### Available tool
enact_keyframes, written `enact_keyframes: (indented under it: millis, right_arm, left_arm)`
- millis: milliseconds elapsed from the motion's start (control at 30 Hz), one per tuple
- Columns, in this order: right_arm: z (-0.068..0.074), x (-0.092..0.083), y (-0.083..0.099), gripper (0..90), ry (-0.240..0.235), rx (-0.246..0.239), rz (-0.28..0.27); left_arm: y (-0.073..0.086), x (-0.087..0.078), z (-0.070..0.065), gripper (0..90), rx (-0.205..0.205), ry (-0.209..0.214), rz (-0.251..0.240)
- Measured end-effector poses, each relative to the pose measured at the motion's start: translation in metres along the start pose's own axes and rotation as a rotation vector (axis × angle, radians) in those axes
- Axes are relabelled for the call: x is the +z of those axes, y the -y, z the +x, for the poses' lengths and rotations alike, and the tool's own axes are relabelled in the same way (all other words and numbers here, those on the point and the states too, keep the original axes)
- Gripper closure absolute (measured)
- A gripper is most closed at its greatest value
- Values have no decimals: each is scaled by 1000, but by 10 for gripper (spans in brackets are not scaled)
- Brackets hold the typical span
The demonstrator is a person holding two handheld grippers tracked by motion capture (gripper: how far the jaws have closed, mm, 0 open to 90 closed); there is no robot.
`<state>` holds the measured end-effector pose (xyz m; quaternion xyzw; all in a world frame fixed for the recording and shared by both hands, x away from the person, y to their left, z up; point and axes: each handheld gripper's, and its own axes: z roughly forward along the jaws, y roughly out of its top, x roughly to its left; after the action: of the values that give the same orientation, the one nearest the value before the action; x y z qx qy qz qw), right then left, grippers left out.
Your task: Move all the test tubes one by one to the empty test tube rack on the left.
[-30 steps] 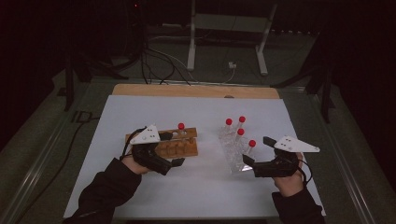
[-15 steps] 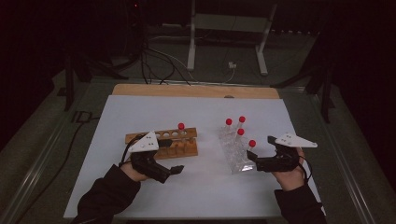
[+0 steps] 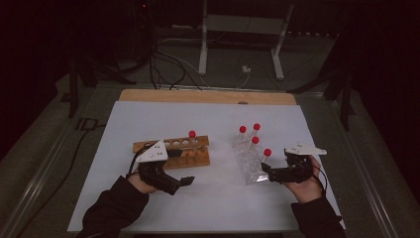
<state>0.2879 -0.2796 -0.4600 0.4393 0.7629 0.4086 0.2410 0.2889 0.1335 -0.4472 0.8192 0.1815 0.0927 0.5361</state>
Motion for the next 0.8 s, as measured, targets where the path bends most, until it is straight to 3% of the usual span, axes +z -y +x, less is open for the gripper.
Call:
enact_keyframes:
  millis: [300, 800]
  right_arm:
    - [3, 6, 2, 73, 18, -13, 23]
    - [8, 13, 1, 531, 18, -32, 48]
  left_arm:
    - [1, 1, 0, 27, -1, 6, 10]
    - [2, 0, 2, 26, -6, -13, 1]
